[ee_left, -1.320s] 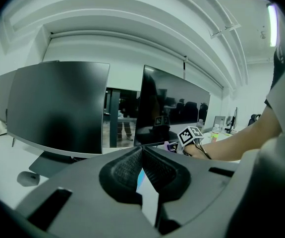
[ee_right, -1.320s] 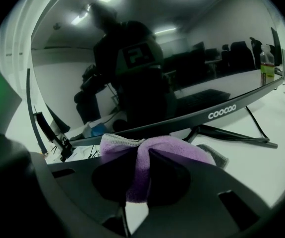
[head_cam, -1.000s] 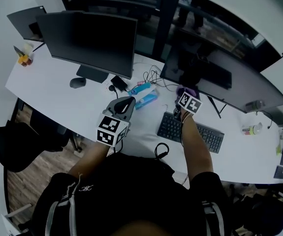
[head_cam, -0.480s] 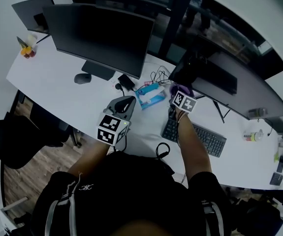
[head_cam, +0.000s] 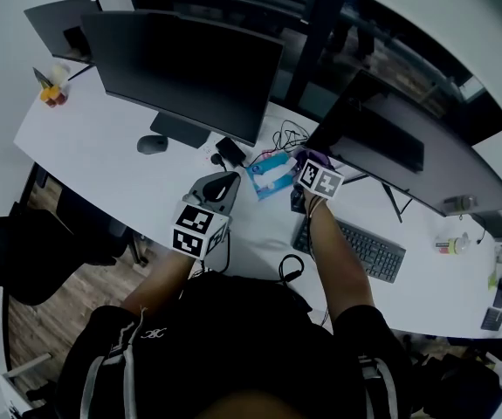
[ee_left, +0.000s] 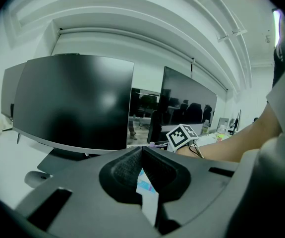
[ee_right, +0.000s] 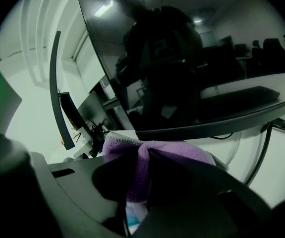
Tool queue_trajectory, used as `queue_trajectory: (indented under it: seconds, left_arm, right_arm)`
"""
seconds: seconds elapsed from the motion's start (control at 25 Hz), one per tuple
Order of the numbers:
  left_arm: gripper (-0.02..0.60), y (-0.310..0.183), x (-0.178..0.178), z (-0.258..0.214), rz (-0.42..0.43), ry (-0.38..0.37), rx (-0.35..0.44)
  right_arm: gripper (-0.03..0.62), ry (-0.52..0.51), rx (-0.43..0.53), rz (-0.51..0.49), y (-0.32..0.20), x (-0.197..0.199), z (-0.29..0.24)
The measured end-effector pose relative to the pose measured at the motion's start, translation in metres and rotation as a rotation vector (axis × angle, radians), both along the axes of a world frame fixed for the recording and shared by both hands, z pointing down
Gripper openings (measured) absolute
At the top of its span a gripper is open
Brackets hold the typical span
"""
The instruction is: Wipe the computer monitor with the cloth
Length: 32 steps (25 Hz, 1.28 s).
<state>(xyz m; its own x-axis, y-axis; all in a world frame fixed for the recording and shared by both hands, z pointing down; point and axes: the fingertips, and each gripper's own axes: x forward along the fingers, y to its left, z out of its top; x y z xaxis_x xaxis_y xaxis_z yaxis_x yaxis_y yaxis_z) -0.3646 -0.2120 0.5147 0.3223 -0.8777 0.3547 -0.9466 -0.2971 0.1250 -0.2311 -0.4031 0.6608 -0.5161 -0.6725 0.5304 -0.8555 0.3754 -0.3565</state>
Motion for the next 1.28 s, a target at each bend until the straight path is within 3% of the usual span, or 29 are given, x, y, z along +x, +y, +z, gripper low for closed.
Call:
queue_trajectory:
  seconds: [0.24,0.6,0.84,1.28]
  left_arm:
    - [0.012,-0.001,-0.001,0.000,0.007,0.005,0.001]
    - [0.012,0.001,-0.006,0.002,0.002,0.010,-0.003]
    - [0.012,-0.002,0.000,0.005,0.015,0.015,-0.005]
    - [0.012,-0.004,0.009,0.006,0.020,0.021,-0.005]
  right_arm:
    - [0.077,-0.008,0.008,-0.054,0.005,-0.019,-0.009]
    - [0.077,-0.079,0.026,-0.040,0.010,-0.026,-0.030]
    - [0.076,-0.146,0.111,-0.036,0.005,-0.028,-0.066]
    - [0.075,-0.207,0.181,-0.004,0.009,-0.022,-0.109]
